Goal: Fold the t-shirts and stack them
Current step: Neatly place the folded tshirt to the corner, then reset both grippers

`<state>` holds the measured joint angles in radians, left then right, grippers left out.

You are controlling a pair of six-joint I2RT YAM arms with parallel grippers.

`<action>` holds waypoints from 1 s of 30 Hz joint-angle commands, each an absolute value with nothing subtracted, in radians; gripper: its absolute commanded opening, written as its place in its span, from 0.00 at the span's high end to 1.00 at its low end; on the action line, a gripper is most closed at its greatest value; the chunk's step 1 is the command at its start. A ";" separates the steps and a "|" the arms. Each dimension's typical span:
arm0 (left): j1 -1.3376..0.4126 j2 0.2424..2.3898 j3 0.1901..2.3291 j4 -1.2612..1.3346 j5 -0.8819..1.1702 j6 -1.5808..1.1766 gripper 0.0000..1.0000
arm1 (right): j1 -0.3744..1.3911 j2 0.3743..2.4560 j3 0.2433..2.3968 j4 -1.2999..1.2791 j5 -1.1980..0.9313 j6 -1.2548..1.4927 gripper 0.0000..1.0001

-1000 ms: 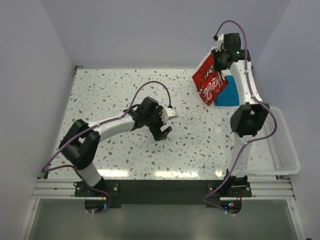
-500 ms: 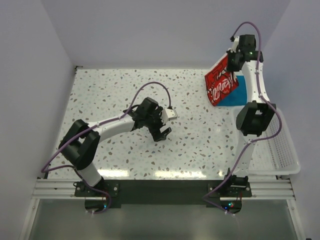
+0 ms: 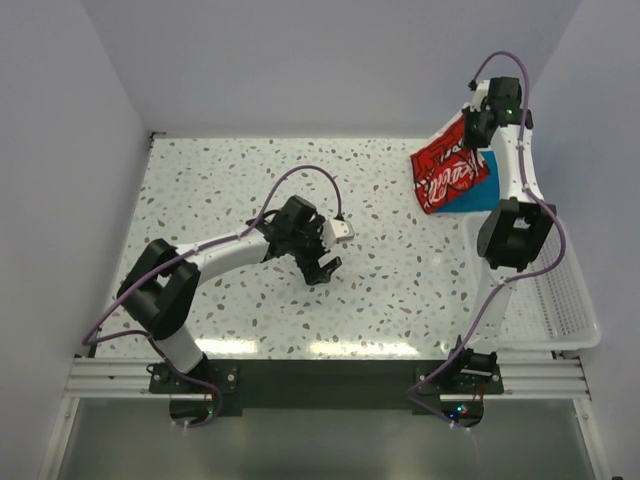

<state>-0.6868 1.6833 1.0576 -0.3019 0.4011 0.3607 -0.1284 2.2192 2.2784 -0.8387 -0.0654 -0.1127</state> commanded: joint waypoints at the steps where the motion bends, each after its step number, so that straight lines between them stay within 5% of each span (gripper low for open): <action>1: -0.676 1.655 1.083 -0.317 0.426 0.383 0.00 | -0.158 2.200 2.270 -0.726 -0.071 -0.172 1.00; 8: -0.672 1.646 1.088 -0.333 0.426 0.387 0.00 | -0.186 2.192 2.142 -0.583 -0.028 -0.288 0.98; 9: -0.672 1.644 1.094 -0.337 0.426 0.384 0.00 | -0.187 2.192 2.111 -0.560 -0.015 -0.299 0.90; 10: -0.670 1.640 1.097 -0.347 0.425 0.382 0.00 | -0.186 2.194 2.099 -0.520 -0.003 -0.307 0.63; 13: -0.664 1.622 1.103 -0.362 0.414 0.379 0.00 | -0.186 2.183 2.059 -0.431 0.081 -0.333 0.22; 15: -0.655 1.605 1.104 -0.371 0.402 0.371 0.00 | -0.189 2.172 2.045 -0.382 0.103 -0.351 0.15; 23: -0.500 1.552 1.147 -0.399 0.546 0.270 0.00 | -0.187 2.149 2.195 -0.472 -0.027 -0.327 0.02; 30: -0.289 1.569 1.256 -0.451 0.640 0.105 0.00 | -0.129 2.012 2.134 -0.661 -0.244 -0.223 0.01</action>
